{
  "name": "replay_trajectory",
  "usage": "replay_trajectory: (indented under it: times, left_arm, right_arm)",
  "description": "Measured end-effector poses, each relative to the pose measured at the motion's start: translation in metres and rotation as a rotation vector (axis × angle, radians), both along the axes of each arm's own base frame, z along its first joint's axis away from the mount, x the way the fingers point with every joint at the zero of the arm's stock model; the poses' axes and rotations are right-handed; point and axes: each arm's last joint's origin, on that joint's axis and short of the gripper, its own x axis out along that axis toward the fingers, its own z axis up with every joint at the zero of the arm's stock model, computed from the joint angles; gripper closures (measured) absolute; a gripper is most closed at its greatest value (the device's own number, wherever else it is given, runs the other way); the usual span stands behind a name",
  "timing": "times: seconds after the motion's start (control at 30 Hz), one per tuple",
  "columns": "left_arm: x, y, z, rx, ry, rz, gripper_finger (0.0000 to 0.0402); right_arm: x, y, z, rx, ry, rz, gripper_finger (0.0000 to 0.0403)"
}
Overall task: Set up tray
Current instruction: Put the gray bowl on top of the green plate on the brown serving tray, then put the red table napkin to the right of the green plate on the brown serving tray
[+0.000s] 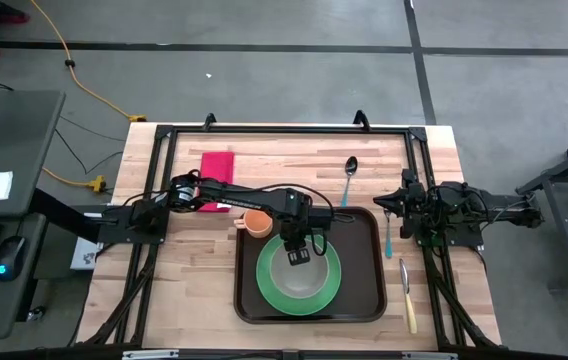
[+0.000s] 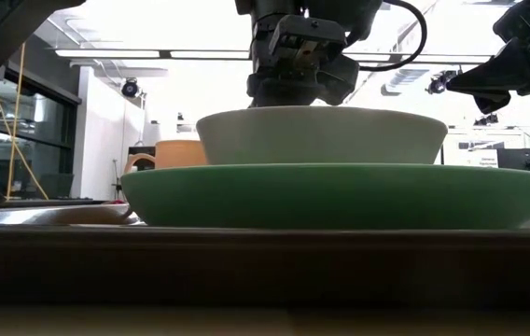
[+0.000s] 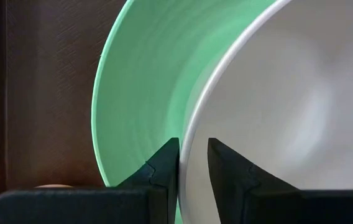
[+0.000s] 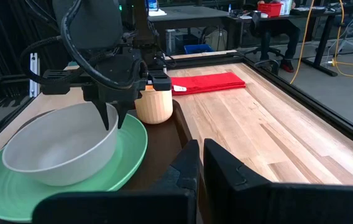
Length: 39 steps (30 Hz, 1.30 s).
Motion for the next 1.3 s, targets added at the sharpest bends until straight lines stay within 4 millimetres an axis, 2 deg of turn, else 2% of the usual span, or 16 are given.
replay_trajectory:
  times: [0.53, 0.97, 1.3]
  left_arm:
    - [0.0003, 0.0004, 0.0000, 0.014, -0.009, -0.026, 0.0284]
    - [0.0004, 0.0015, -0.0001, 0.043, -0.008, -0.003, 0.0168]
    - [0.0002, -0.0001, 0.0002, -0.024, 0.002, 0.013, 0.0136]
  right_arm:
    - [0.0000, 0.0000, 0.0000, 0.000, 0.000, 0.000, 0.0402]
    - [0.0000, 0.0000, 0.0000, 0.001, 0.000, 0.000, 0.0402]
    - [0.0000, 0.0000, 0.0000, 0.001, 0.000, 0.000, 0.0402]
